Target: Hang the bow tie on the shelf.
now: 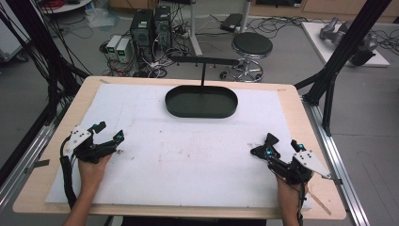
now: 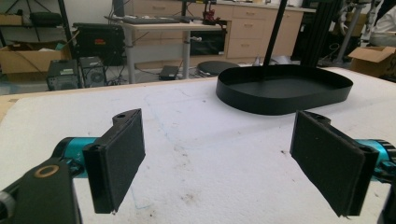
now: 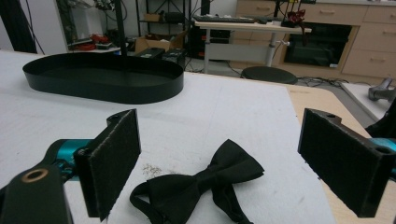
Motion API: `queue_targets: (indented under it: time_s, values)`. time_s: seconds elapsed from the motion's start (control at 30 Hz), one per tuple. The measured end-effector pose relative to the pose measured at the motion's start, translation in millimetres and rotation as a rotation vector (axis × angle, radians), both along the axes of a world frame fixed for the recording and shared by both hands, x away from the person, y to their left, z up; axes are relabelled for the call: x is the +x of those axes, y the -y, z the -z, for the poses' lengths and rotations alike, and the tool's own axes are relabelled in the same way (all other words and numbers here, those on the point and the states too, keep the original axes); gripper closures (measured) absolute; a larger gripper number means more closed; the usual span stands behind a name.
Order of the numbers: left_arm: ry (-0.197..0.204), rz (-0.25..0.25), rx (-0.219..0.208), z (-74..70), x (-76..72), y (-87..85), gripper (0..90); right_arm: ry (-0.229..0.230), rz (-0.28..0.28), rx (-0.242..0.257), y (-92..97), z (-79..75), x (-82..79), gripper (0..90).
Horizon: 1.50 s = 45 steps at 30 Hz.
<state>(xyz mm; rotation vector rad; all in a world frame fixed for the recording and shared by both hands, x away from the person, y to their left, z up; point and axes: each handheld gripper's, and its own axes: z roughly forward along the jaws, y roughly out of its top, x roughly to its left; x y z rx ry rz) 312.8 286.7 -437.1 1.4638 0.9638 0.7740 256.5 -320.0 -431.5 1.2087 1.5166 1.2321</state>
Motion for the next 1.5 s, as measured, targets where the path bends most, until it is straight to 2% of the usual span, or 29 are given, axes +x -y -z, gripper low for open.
queue_targets:
  time_s: [0.67, 0.8, 1.0, 1.3, 1.5]
  values:
    - [0.001, 0.004, 0.008, 0.3, 0.1, 1.3, 18.3, -0.026, 0.026, 0.009, 0.5, 0.3, 3.9, 14.7]
    - [0.000, 0.003, 0.009, 0.3, 0.0, 1.4, 18.2, -0.050, 0.046, 0.022, 1.2, -0.3, 7.5, 16.4]
    - [0.000, 0.004, 0.007, 0.3, 0.2, 1.4, 18.2, -0.116, 0.070, 0.040, 5.4, 2.0, 19.4, 21.1]
    - [-0.001, 0.007, 0.005, 0.4, 0.3, 1.4, 18.3, -0.259, 0.081, 0.051, 2.8, 10.1, 47.3, 23.7]
    - [-0.001, 0.009, 0.005, 0.4, 0.3, 1.4, 18.3, -0.330, 0.093, 0.026, -3.2, 14.8, 58.7, 28.9]
